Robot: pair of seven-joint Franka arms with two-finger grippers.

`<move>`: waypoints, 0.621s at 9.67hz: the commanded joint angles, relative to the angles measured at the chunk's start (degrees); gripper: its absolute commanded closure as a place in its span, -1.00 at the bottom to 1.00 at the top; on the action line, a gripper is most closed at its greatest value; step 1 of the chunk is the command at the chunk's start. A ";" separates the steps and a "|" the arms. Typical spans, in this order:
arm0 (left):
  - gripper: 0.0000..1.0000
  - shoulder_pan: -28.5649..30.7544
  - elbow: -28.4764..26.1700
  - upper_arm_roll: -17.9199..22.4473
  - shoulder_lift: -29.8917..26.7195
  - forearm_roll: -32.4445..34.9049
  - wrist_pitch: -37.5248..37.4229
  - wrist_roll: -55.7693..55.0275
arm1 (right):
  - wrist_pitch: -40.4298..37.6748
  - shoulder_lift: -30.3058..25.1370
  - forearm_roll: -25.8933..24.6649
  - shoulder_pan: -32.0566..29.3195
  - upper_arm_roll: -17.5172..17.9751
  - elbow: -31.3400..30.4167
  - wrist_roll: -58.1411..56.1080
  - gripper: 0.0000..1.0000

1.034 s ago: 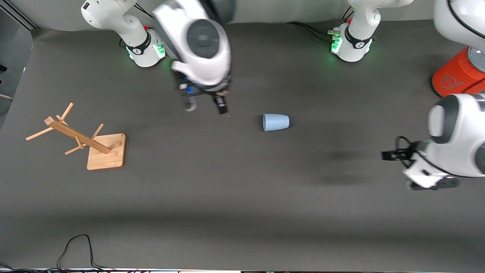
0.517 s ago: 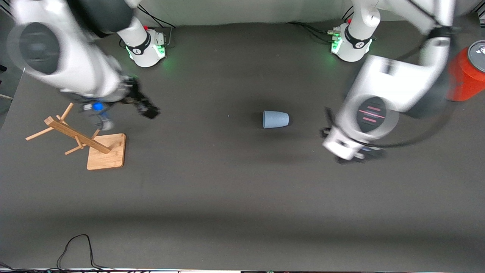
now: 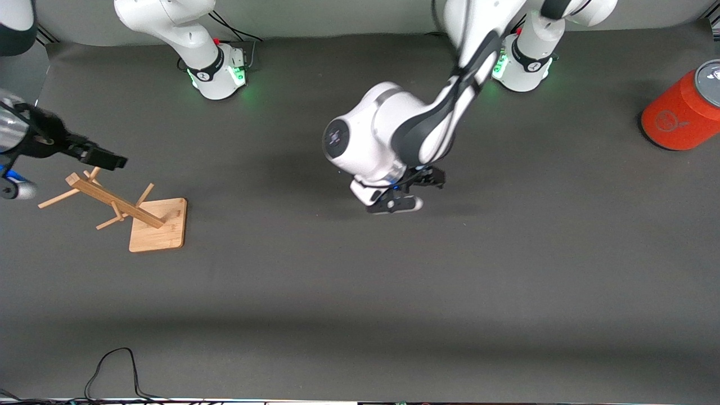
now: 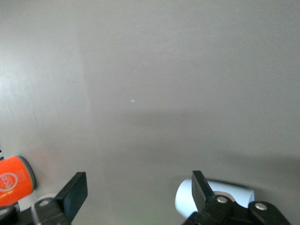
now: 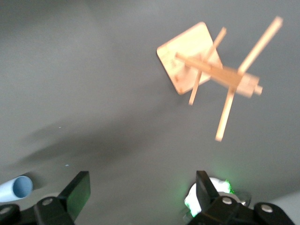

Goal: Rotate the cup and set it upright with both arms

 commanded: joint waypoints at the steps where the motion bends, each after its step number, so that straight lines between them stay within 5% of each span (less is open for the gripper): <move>1: -0.88 -2.20 4.61 1.00 3.73 1.85 -2.29 7.34 | 7.59 -5.91 -1.88 -5.52 4.17 -9.41 -11.67 -1.00; 3: -0.89 -4.83 2.08 0.92 4.96 2.72 -1.77 8.42 | 10.24 -5.75 -2.06 -12.21 9.45 -9.97 -17.42 -1.00; 6: -0.89 -6.68 -0.93 0.48 6.36 3.61 0.25 9.92 | 13.06 -5.05 -3.63 -11.80 9.64 -10.32 -22.18 -1.00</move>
